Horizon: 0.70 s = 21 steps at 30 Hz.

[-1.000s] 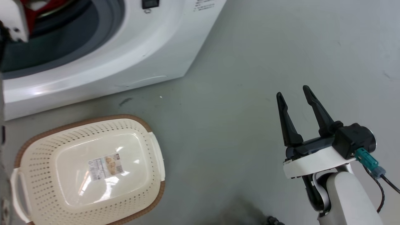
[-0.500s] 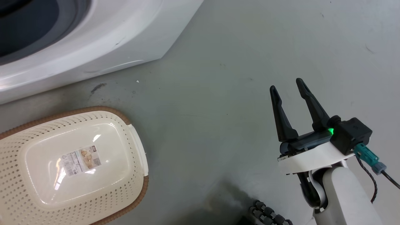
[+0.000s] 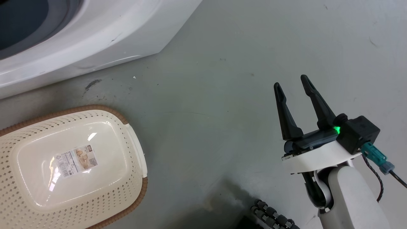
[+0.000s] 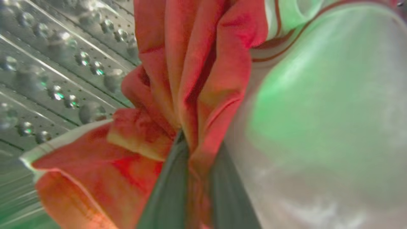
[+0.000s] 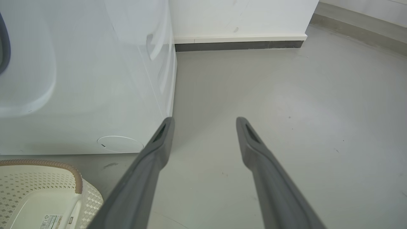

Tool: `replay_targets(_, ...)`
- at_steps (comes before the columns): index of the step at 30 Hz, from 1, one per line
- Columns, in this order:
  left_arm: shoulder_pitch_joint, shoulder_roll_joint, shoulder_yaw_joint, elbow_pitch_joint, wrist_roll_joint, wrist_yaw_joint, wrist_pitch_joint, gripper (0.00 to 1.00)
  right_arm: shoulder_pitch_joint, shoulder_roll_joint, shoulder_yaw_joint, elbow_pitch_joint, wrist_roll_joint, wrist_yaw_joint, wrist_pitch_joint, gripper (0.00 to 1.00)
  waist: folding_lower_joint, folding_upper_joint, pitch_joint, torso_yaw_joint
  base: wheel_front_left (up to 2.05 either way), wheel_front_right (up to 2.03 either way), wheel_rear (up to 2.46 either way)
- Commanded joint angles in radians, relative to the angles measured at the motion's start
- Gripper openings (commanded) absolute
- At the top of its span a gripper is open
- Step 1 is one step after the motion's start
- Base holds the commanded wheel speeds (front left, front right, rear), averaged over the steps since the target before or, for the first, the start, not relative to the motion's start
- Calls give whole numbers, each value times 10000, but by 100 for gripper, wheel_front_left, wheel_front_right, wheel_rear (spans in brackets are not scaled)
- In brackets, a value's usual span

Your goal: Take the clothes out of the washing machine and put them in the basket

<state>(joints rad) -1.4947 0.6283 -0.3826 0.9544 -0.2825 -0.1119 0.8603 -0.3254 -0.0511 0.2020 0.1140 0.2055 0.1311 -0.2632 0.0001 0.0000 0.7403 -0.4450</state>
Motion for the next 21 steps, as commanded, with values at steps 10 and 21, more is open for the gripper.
replay_targets(10,1019,289,70,-1531,69,703,-1537,0,-152,16,-130,64,-91,-8,-22,100,-1,0,-341,91,0,0,0)
replay_targets(21,2695,-344,497,-1306,-566,1256,-4239,0,114,16,-389,449,-413,-7,-20,100,-1,0,-1524,390,0,0,0)
